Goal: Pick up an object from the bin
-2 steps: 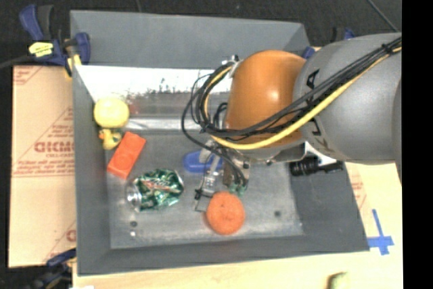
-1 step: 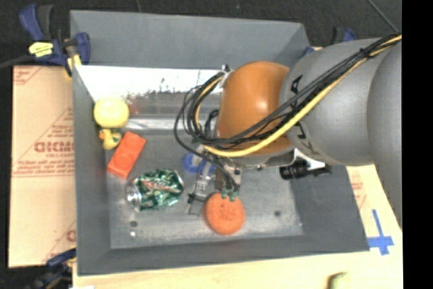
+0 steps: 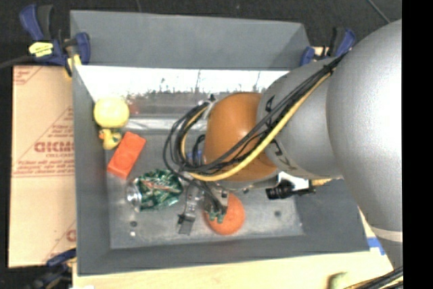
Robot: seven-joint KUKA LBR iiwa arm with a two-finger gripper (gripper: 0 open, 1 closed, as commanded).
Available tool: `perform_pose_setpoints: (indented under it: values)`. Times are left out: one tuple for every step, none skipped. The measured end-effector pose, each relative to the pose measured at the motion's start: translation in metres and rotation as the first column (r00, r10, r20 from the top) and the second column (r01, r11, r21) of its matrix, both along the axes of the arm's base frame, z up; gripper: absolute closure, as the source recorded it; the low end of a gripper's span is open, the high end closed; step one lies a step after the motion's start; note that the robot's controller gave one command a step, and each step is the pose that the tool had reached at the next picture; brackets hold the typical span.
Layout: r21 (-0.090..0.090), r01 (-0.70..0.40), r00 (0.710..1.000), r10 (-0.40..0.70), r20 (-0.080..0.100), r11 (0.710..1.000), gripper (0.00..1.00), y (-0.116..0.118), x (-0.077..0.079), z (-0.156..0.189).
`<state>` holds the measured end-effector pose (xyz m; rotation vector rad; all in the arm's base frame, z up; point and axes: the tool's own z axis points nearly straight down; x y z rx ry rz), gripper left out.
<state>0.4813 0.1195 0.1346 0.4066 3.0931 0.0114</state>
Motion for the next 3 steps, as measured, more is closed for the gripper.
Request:
perform_pose_setpoints:
  values:
    - [0.005, 0.109, 0.994, -0.109, 0.002, 0.994, 0.00, 0.003, 0.011, -0.051]
    - [0.000, 0.098, 0.995, -0.098, -0.010, 0.995, 0.00, -0.003, 0.013, -0.017]
    - [0.001, 0.098, 0.995, -0.098, -0.004, 0.995, 0.00, 0.000, 0.021, 0.010]
